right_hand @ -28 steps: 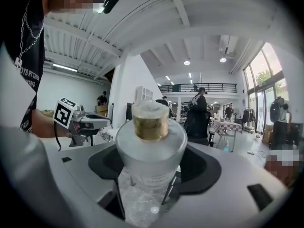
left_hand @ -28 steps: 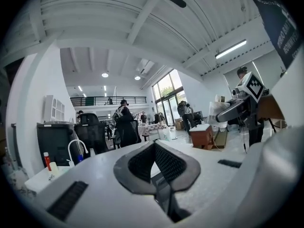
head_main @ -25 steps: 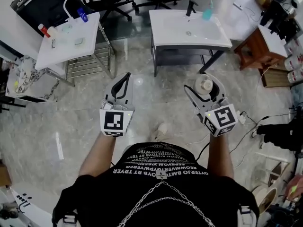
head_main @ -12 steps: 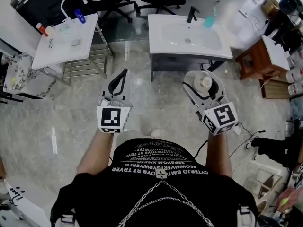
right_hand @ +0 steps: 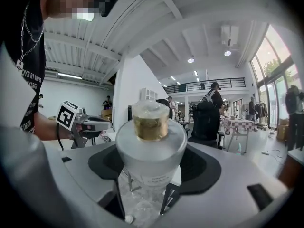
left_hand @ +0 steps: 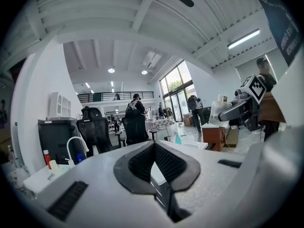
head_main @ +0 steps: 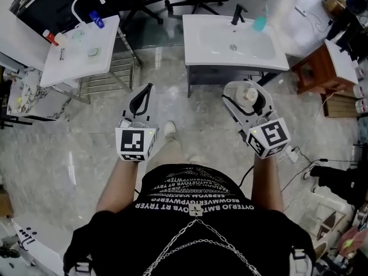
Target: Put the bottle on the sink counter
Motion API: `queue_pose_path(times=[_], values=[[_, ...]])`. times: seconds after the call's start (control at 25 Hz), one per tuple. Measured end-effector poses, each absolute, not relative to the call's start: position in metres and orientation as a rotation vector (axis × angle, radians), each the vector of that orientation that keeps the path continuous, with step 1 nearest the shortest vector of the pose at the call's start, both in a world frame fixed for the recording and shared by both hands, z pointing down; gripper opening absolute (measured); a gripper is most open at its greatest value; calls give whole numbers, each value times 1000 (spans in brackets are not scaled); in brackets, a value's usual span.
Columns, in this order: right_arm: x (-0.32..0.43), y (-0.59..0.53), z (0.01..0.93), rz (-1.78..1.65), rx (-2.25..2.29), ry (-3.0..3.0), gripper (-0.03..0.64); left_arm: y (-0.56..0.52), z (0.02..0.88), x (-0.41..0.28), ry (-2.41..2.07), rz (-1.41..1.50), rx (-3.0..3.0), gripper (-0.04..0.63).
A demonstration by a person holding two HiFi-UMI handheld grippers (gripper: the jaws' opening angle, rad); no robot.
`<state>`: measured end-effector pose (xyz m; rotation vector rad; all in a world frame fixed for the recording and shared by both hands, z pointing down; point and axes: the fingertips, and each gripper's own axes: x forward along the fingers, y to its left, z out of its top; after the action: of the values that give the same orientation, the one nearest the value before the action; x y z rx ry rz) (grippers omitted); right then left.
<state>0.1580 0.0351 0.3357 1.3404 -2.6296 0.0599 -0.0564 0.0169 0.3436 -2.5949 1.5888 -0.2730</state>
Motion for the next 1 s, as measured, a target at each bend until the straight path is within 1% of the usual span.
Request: queue_pose_path(times=[0.4, 1.0], values=[[135, -46, 342, 62, 1347, -2602, 330, -83, 344, -60, 1491, -287, -2640, 6], [80, -172, 329, 52, 1447, -2526, 330, -222, 329, -109, 1329, -215, -2701, 6]])
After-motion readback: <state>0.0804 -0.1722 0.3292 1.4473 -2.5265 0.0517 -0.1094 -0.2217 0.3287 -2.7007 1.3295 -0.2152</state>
